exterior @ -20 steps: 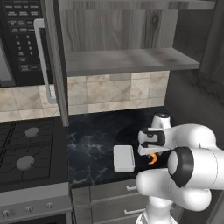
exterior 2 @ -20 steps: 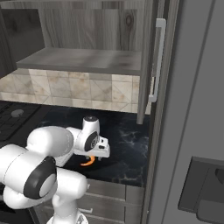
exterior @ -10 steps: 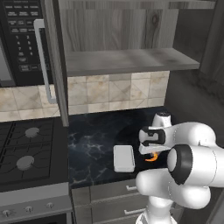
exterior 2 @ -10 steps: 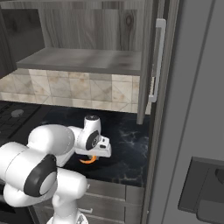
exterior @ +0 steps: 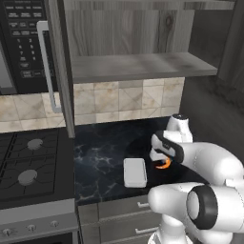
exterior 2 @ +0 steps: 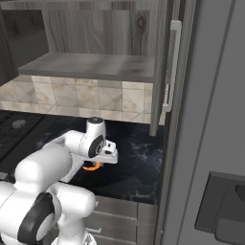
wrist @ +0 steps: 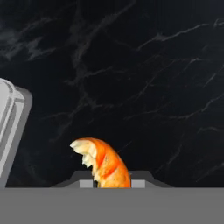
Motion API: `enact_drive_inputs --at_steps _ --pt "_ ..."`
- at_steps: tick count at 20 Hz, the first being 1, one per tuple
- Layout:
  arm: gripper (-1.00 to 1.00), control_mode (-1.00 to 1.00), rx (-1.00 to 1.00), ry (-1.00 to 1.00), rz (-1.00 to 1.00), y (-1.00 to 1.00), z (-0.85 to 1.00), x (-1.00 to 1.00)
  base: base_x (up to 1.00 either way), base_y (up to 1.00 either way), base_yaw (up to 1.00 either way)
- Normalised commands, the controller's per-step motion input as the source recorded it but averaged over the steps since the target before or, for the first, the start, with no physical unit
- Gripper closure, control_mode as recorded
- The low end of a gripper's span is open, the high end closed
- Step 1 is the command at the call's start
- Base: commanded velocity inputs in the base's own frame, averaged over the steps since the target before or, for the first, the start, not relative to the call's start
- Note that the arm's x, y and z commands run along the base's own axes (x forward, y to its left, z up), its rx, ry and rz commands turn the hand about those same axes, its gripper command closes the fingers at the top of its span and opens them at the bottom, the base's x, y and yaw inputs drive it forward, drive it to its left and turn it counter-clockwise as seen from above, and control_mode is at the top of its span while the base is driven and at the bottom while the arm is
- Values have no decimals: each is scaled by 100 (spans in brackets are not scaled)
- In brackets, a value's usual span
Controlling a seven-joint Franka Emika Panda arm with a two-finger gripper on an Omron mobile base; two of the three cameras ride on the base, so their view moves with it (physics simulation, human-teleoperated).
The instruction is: Retrieve the tupperware from the cabinet, then place the raw meat into the tupperware to avoid contamination.
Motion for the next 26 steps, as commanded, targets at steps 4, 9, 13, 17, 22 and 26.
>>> enact_drive_inputs --at_steps 4,9,13,17,22,26 --pt "100 -100 0 -4 0 28 61 -2 0 0 0" --pt "100 -100 0 -4 0 55 28 0 0 0 0" --pt "100 -100 0 -4 0 66 11 0 0 0 0" --pt "100 -100 0 -2 0 69 0 0 0 0 0" --pt "100 -100 1 -5 0 52 -2 8 0 0 0" --pt "100 -100 0 -1 0 10 -4 6 0 0 0"
